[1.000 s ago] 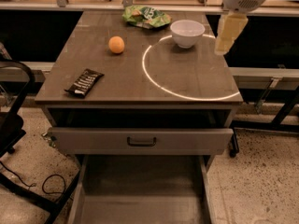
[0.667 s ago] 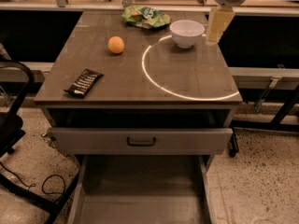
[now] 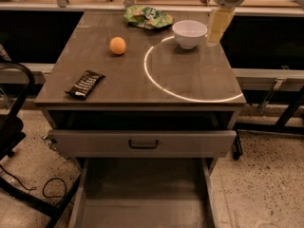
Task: Move white bowl near rxbar chocolate
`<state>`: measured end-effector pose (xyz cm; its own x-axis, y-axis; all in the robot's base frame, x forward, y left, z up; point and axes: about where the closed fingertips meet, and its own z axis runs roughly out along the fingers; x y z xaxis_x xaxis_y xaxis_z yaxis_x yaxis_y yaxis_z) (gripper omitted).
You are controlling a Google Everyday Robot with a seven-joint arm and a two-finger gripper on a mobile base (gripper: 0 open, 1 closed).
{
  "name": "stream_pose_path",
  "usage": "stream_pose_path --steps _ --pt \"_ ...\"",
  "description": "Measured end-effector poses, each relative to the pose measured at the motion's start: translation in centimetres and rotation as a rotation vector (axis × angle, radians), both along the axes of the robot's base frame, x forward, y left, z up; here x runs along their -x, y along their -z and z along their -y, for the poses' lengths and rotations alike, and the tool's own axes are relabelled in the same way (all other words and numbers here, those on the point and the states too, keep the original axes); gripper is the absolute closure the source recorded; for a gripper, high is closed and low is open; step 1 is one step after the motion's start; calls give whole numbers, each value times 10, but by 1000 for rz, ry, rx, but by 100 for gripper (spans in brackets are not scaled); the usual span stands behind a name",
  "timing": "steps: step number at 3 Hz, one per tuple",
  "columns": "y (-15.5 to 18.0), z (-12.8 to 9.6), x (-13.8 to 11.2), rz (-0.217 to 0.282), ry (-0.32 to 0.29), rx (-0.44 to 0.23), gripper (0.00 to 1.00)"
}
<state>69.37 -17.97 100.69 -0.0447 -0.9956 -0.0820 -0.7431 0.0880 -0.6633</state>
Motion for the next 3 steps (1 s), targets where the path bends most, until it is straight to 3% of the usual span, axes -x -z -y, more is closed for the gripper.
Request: stream_pose_path --steps 1,2,3 --pt "52 -12 -43 -140 -32 -19 0" --pt "89 -21 -74 -221 -52 -55 0" --pt "115 -26 -91 -268 -57 -76 0"
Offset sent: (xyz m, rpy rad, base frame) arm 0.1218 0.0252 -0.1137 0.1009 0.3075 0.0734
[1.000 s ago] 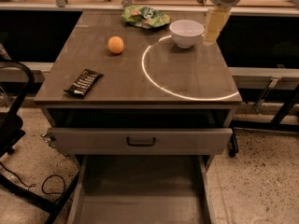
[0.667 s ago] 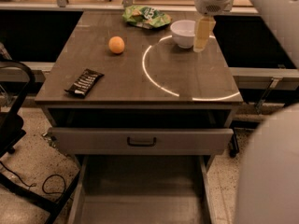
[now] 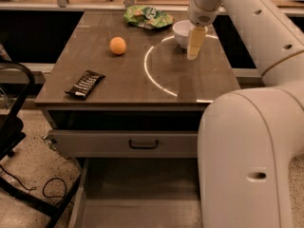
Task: Move white bowl near rxbar chocolate
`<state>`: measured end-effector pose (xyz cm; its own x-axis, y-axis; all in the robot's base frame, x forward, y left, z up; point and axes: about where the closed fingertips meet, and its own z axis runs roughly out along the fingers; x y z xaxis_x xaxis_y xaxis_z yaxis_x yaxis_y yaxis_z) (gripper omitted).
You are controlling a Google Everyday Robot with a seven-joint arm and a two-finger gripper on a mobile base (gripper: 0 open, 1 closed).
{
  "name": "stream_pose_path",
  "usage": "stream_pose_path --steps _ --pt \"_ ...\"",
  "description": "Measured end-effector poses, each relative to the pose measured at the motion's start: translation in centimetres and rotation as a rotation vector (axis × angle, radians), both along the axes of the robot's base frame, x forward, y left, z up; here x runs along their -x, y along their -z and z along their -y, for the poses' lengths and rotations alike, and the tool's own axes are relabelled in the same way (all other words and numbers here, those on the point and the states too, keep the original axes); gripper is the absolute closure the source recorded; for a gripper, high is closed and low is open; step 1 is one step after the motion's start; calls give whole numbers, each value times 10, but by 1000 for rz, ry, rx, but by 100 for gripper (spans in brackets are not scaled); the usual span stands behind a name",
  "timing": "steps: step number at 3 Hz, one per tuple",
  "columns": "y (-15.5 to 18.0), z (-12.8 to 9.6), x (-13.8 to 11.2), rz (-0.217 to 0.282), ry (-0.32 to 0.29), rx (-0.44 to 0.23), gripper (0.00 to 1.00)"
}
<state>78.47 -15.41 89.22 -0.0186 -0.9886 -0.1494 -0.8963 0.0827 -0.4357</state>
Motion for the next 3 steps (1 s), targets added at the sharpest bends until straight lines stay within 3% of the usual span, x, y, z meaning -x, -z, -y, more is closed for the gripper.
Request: stream_pose_path --steps 2,3 --pt "48 8 -16 -99 47 44 57" --pt "47 8 -16 -99 47 44 79"
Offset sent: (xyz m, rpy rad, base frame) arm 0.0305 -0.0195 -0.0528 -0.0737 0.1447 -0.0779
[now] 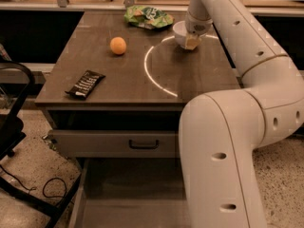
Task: Move white bowl near rxbar chocolate
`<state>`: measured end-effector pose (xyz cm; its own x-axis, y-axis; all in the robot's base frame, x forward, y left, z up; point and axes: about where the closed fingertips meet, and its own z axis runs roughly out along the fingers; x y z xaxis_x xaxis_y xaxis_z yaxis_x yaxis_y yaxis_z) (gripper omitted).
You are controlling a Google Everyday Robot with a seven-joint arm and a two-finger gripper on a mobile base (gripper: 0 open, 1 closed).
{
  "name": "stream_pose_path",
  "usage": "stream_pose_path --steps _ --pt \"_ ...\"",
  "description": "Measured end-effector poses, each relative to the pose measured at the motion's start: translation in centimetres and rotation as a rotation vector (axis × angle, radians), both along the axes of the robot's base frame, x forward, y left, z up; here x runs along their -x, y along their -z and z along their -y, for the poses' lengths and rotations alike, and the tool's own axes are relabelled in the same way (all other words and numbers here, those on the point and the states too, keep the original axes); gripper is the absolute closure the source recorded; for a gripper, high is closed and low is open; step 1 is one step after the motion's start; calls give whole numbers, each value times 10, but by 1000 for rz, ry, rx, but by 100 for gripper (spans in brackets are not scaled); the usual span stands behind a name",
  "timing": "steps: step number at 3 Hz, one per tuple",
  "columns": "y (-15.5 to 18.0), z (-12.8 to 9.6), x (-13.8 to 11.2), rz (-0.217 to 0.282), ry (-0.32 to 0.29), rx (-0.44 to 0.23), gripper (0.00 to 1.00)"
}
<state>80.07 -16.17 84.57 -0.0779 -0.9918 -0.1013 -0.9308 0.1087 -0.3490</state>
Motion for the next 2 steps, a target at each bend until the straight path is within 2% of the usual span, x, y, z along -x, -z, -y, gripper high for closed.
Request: stream_pose_path --steps 1,2 --pt "5 -3 -4 -6 10 -6 100" --pt "5 -3 -4 -6 10 -6 100"
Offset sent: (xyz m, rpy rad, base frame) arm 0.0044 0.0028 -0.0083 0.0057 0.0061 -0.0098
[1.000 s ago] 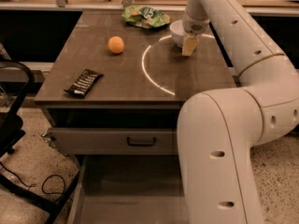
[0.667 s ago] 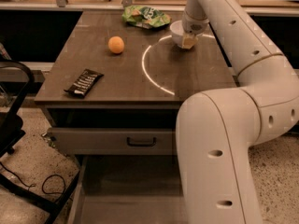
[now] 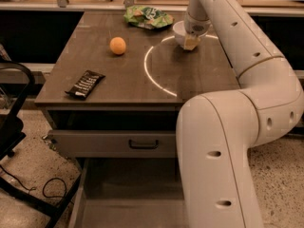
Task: Move white bowl near rxbar chocolate
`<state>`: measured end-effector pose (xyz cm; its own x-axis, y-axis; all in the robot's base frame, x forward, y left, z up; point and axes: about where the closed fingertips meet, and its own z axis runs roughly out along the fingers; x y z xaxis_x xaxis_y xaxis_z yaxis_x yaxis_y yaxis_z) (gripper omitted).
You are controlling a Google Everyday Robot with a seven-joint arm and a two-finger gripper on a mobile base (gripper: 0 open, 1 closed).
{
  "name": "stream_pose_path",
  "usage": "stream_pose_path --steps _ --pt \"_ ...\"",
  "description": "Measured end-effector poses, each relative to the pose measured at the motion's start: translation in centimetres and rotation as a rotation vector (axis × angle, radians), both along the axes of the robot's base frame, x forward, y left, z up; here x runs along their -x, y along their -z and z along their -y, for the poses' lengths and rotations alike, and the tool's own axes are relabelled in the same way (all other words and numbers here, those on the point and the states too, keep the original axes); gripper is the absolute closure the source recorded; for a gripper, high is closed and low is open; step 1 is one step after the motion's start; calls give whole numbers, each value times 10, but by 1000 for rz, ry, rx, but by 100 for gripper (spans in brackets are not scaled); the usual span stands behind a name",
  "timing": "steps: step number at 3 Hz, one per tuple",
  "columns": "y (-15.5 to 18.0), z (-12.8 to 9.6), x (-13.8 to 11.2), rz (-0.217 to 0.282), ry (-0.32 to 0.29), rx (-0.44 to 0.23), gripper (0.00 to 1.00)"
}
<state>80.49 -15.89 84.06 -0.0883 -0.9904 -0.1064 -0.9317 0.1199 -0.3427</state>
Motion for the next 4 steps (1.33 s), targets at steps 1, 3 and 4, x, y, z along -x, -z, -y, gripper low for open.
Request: stream_pose_path --steps 1,3,4 --pt "-13 -1 -1 27 -7 24 100" --pt "-99 10 41 212 -74 56 100" --pt "-162 6 118 365 -182 -8 100"
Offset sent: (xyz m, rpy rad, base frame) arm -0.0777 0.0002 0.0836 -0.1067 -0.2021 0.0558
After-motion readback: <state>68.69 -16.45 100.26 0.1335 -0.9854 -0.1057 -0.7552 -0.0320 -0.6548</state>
